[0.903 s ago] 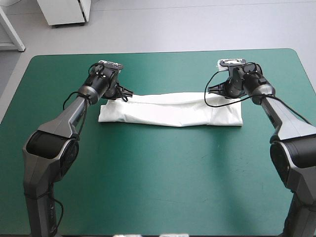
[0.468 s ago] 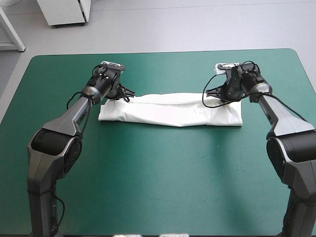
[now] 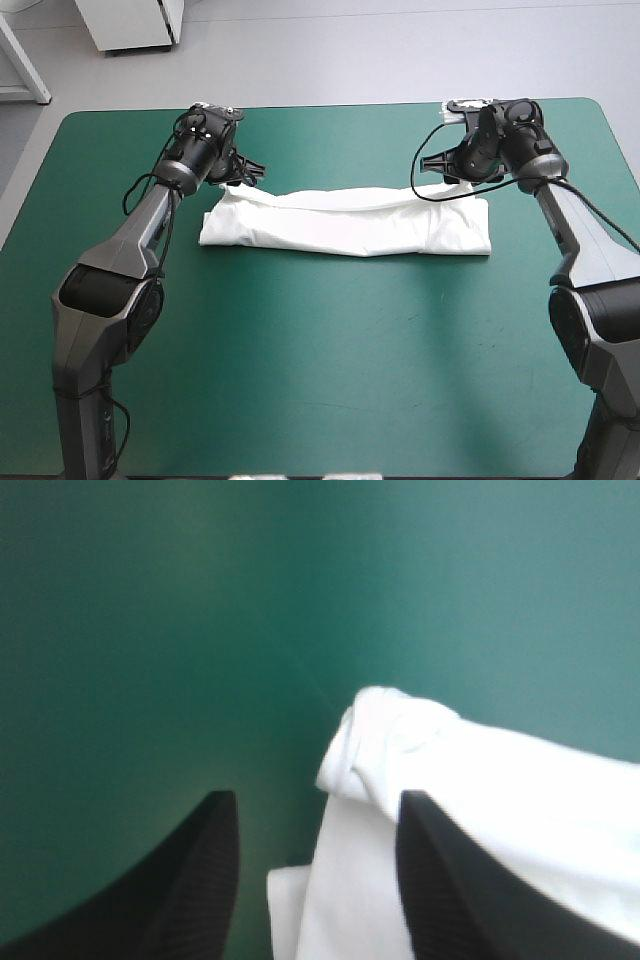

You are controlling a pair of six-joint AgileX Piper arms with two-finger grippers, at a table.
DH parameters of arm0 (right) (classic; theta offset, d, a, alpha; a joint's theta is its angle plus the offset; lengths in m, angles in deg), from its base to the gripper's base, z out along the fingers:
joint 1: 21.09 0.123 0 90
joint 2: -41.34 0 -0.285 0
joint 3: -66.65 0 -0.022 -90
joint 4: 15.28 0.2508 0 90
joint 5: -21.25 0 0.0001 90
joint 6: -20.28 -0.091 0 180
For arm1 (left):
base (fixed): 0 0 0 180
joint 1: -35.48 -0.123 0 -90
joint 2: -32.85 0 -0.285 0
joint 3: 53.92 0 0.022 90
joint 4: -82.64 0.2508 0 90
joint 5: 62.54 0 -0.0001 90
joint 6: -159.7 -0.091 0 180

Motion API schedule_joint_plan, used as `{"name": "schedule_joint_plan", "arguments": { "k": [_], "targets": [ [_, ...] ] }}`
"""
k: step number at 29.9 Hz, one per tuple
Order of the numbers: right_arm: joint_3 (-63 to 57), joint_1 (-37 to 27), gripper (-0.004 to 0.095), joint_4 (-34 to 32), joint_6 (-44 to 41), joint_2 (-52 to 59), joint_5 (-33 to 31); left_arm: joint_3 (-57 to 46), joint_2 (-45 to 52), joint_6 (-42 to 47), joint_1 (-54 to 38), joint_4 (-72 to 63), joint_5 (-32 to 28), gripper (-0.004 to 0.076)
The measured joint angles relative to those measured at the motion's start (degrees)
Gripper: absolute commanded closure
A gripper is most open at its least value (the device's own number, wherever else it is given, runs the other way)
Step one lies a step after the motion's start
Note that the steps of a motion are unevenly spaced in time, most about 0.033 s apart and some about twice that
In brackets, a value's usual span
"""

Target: Fold the cloth

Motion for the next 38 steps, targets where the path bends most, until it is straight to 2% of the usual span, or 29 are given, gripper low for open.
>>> {"name": "schedule_joint_plan", "arguments": {
  "k": [1,7,12,15,21,25,33,38],
  "targets": [
    [0.11,0.00,0.0492,-0.45,0.00,0.62,-0.79,0.19,0.38,0.00,0.00,-0.41,0.09,0.0729],
    [0.13,0.00,0.0551,-2.22,0.00,3.58,-3.64,0.69,4.12,-2.37,1.55,-2.92,-0.10,0.0728],
    [0.18,0.00,0.0581,-2.35,0.00,5.81,-4.65,0.80,5.59,-8.63,6.42,-11.78,-0.31,0.0728],
    [0.18,0.00,0.0584,-2.35,0.00,6.72,-5.41,0.80,5.48,-12.14,10.36,-17.25,-1.13,0.0731],
    [0.18,-0.42,0.0584,-1.89,0.00,8.85,-6.34,0.80,3.70,-14.20,16.46,-19.52,-1.30,0.0731],
    [0.18,-3.60,0.0584,2.23,1.09,10.75,-6.46,0.80,0.39,-14.50,17.97,-20.74,-1.30,0.0731],
    [0.18,-14.24,0.0584,10.14,4.11,12.69,-6.53,0.80,-5.95,-14.50,17.98,-21.83,-2.79,0.0733],
    [-1.05,-16.79,0.0584,12.81,5.87,12.95,-6.17,1.18,-8.13,-14.50,17.98,-21.90,-3.50,0.0733]
  ]
}}
